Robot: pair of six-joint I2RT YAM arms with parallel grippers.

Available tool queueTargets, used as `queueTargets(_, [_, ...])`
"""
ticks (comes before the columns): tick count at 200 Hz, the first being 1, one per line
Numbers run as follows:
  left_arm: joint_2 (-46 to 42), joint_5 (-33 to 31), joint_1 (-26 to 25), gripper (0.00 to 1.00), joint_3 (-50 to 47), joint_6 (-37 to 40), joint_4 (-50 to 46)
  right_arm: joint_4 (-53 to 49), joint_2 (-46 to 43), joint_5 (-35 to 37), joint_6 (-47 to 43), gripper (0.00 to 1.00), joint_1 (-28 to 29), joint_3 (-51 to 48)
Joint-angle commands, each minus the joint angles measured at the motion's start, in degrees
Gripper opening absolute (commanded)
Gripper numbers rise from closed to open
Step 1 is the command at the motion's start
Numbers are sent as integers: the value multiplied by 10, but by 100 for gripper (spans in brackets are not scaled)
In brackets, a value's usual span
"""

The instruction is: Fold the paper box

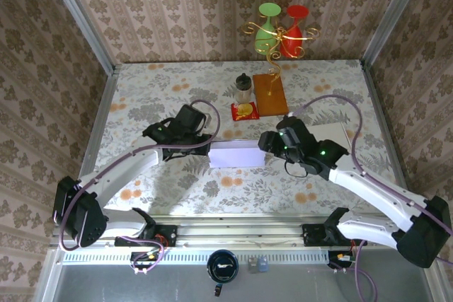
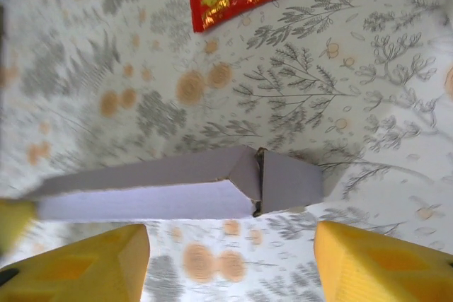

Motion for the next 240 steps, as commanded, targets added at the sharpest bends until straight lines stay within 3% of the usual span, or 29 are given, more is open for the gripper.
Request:
queueTargets(1, [11,-9,-6,0,-22,-14,-48,37,-38,-58,156,67,-32,-23])
queueTargets(40, [14,-11,-11,0,-23,-17,-44,146,-55,-75,389,71,-45,-87])
queueTargets(66, [16,-11,-13,0,-22,-20,-42,183,-46,-90,487,71,-45,-113])
queueTargets(159, [16,-11,-15,0,-16,-20,-45,220,-20,-101,535,67,-34,-145])
queueTargets(203, [16,-11,-16,0,-16,-20,-46,252,1,-103,534,54,-35,-152])
queueTargets(240, [15,-12,-17,0,-16,-22,-46,251,5,-100,526,51,-34,-159])
